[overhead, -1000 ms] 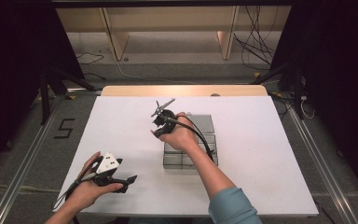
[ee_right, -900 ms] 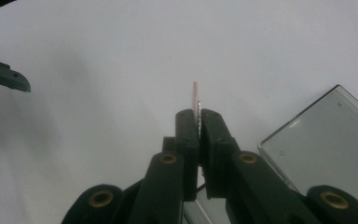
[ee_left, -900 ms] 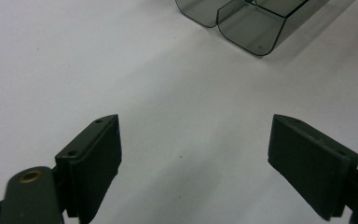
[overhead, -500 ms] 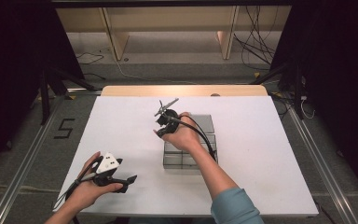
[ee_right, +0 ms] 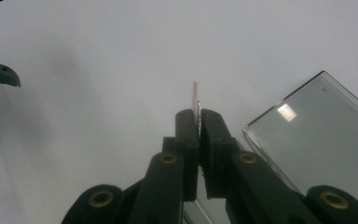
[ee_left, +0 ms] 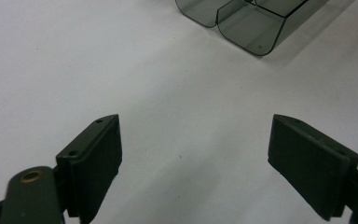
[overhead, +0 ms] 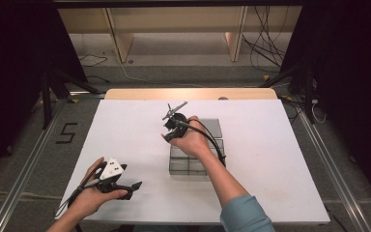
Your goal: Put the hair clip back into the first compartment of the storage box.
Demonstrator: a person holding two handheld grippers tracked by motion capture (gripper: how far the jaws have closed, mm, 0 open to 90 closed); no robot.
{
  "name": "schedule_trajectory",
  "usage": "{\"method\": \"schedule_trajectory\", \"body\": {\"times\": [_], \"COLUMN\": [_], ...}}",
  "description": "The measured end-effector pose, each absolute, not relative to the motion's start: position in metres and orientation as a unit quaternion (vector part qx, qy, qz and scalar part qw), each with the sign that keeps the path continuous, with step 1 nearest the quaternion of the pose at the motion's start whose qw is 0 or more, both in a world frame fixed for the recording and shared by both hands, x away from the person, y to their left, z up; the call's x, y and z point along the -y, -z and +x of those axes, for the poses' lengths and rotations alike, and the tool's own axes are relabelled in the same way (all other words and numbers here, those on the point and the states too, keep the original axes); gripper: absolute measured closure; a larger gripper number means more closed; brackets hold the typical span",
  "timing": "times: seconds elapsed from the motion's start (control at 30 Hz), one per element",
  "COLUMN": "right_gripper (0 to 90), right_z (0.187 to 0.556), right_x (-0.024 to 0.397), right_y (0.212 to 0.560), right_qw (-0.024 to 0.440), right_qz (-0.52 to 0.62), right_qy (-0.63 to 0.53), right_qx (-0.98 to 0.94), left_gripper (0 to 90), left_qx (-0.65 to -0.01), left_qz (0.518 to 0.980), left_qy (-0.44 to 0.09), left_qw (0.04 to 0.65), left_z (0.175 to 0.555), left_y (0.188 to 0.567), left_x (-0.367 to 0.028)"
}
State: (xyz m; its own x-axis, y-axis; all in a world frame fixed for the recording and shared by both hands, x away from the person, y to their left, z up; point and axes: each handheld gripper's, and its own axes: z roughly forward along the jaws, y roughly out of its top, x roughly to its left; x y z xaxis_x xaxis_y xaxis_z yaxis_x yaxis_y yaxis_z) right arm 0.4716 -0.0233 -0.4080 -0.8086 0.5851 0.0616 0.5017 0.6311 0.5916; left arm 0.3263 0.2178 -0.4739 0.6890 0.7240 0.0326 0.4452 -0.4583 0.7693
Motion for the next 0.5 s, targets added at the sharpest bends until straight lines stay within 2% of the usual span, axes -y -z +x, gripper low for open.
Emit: {"method": "schedule_trajectory", "body": {"times": [0.5], "right_gripper": [87.1], "right_z": [0.472], "right_x": [0.035], "right_y": [0.410], "right_qw": [0.065], "right_qz": [0.316], "right_qy": [-0.301], "right_qx": [-0.897], "left_gripper": [16.9], "left_qx": [-0.350], "left_qz": [0.835], "left_qy": [-0.181], "left_qw": [0.385], "left_z": [0.326], "left_y": [0.474], "left_x": [-0.217]}}
